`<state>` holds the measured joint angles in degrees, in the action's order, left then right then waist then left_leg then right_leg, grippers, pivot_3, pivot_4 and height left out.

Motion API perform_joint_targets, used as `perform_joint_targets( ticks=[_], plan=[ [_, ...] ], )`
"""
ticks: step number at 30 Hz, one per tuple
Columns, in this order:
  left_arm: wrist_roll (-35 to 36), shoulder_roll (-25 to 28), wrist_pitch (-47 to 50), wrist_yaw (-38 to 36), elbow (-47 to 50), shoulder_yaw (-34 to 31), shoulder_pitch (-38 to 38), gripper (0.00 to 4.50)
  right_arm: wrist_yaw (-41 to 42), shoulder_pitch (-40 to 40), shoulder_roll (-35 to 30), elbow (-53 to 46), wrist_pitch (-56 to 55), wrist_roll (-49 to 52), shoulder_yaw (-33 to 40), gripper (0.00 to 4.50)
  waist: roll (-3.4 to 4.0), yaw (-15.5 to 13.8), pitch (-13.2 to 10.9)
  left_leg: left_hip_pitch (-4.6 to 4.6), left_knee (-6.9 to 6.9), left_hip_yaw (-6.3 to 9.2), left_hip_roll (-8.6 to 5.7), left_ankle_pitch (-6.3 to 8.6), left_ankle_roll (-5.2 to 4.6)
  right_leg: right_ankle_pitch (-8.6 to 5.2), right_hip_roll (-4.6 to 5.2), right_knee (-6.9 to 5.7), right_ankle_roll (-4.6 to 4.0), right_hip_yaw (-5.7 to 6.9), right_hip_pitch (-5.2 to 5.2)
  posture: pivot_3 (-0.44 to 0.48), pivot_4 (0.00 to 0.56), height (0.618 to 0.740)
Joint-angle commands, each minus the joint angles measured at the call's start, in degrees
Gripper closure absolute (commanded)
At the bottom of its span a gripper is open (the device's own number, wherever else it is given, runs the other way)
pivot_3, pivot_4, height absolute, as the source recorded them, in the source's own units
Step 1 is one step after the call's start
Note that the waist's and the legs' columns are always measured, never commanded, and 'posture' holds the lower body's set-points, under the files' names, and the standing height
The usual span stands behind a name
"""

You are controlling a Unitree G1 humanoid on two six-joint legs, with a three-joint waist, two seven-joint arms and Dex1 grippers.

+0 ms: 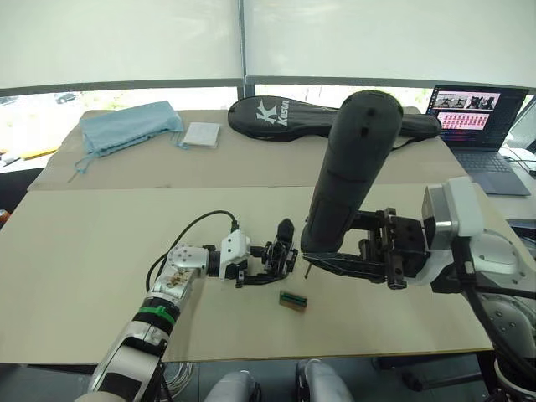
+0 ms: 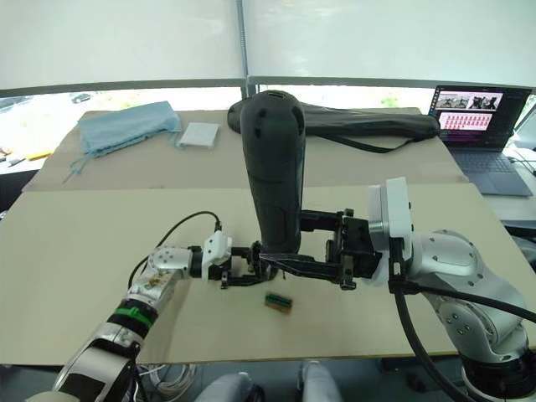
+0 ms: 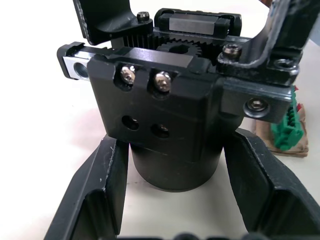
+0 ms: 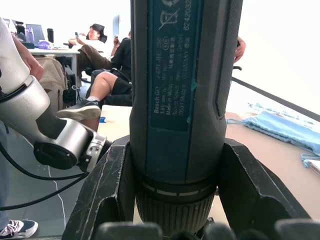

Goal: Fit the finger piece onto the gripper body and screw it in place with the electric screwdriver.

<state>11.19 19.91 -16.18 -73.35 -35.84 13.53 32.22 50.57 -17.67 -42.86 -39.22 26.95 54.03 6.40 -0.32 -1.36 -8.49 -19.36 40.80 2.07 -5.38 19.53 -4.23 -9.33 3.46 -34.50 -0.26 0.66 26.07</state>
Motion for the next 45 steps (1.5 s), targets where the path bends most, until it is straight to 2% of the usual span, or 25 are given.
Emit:
perform_joint_targets(
  ticks=[1,5,7,10,21,26,33,45],
  plan=[
    [-2.5,0.1,-0.5,1.5,-4.1,-0.2,0.1,2.19,-0.5,-0.8,-0.4,-2.2,-0.8,1.1,2.6,2.6,-0.01,0.0,0.0,0.0,0.0,0.0,0.0,0.0,0.0,0.0,0.01,0.0,0.0,0.0,0.0,0.0,0.15,0.74],
    [-1.8,-0.8,0.7,2.8,-2.9,-1.0,-0.8,2.19,-0.8,-0.5,-0.5,-2.5,-0.7,1.3,2.8,2.6,-0.01,-0.2,0.0,-0.01,0.03,0.0,0.0,0.01,-0.01,0.01,0.02,-0.01,0.01,0.0,-0.02,0.0,0.15,0.74],
    [-0.7,-0.7,2.6,2.3,-0.6,-1.4,-2.3,1.16,-0.9,-0.4,-0.6,-2.6,-0.6,1.5,2.9,2.6,-0.01,-0.2,0.0,-0.02,0.05,0.0,0.0,0.02,-0.03,0.01,0.02,-0.01,0.02,0.0,-0.01,0.0,0.15,0.74],
    [-0.9,-0.3,3.2,4.2,1.5,-2.4,-4.1,0.02,-1.0,-0.4,-0.6,-2.8,-0.5,1.7,2.9,2.6,-0.01,-0.1,0.0,-0.01,0.03,0.0,0.0,0.02,-0.03,0.01,0.02,-0.02,0.02,-0.01,0.0,0.0,0.15,0.74],
    [1.1,1.7,8.7,6.6,18.1,-3.1,-13.3,0.02,-0.8,-0.3,-0.5,-2.6,-0.5,1.8,3.0,2.6,0.0,0.6,0.0,-0.02,-0.05,-0.02,0.01,0.02,-0.02,0.01,-0.01,-0.03,0.01,-0.07,0.07,0.0,0.15,0.74],
    [-0.5,-0.6,12.4,11.8,24.4,-1.0,-16.1,0.02,-0.9,-0.8,0.2,-2.1,-0.8,1.3,2.2,2.6,0.0,0.3,0.0,-0.04,-0.02,-0.02,0.01,0.02,-0.03,0.01,-0.01,0.02,0.02,-0.05,0.06,0.0,0.15,0.74],
    [-2.3,-2.3,15.7,16.2,26.5,0.3,-15.9,0.02,-0.8,-0.6,0.3,-2.1,-1.0,1.0,2.1,2.6,0.0,-0.8,0.0,-0.06,-0.01,-0.02,0.01,0.02,-0.03,0.01,0.0,0.05,0.02,-0.03,0.06,0.0,0.15,0.74],
    [-5.3,-3.4,15.0,19.6,22.8,1.2,-13.8,0.02,-1.2,-0.9,0.5,-2.4,-0.9,0.7,1.8,2.6,0.0,-1.1,0.0,-0.07,0.01,-0.01,0.01,0.02,-0.03,0.01,0.0,0.05,0.02,-0.01,0.03,0.0,0.15,0.74]
  ],
)
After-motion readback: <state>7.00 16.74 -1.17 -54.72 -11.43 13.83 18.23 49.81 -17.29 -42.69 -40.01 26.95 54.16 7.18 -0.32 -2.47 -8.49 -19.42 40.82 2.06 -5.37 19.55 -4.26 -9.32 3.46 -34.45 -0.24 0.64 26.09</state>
